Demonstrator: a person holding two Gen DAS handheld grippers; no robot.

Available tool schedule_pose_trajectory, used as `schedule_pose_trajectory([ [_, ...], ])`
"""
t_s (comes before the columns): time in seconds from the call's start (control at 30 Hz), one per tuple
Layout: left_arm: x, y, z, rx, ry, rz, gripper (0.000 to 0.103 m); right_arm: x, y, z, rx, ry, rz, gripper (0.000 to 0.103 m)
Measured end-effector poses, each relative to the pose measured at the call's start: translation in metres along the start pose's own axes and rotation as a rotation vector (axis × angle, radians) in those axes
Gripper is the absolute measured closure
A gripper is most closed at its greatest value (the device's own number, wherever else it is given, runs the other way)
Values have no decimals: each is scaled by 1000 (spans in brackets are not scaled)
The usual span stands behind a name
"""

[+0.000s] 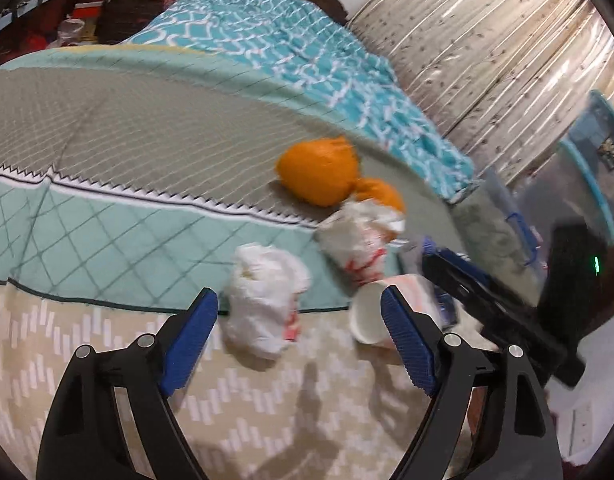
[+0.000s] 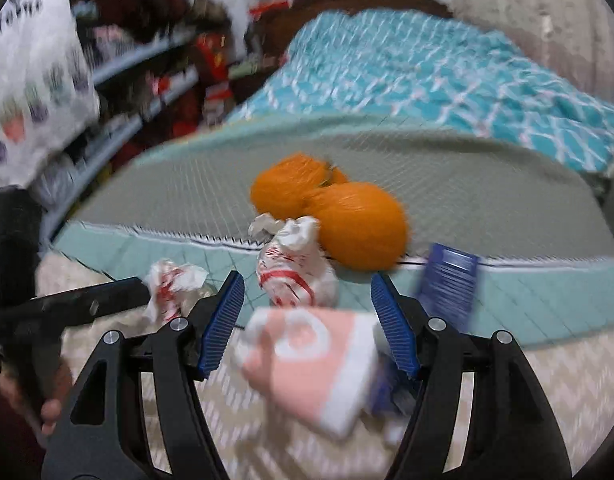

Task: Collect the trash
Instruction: 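Grasp the white crumpled paper with the left gripper while the right grasps the red-printed wrapper, then carry both wrappers over the beige bin and open both grippers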

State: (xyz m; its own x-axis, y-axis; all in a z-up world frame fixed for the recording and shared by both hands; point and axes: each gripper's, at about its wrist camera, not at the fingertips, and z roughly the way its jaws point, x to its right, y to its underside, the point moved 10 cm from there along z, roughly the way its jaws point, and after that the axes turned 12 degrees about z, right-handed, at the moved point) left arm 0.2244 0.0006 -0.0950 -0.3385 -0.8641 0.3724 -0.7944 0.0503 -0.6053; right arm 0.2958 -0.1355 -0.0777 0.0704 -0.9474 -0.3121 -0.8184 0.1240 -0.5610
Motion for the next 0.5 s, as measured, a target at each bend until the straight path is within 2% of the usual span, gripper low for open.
schedule_pose_trajectory([
  [0.1,-10,6,10,-27,-27,-6,18,-8,-4,34,-82,16,4,36],
  [0.13,-11,10,14,-37,-29,-9,19,-12,-3,40,-100,10,-2,43],
  [0.17,-14,13,20,-53,-30,-14,25,-17,1,46,-127,-1,-13,68],
  [0.2,-14,12,20,-38,-52,4,39,-21,2,43,-124,-13,-12,67],
  [0.27,-7,17,25,-79,-9,30,72,-30,0,21,-53,-40,-24,68],
  [0.3,-5,20,24,-83,26,17,73,-38,-4,-3,24,-68,-43,68],
  [0.4,7,18,10,-44,65,32,73,-46,-11,-73,234,-132,-75,68],
  [0.5,29,15,-9,7,130,57,73,-28,-3,-122,356,-122,-50,68],
])
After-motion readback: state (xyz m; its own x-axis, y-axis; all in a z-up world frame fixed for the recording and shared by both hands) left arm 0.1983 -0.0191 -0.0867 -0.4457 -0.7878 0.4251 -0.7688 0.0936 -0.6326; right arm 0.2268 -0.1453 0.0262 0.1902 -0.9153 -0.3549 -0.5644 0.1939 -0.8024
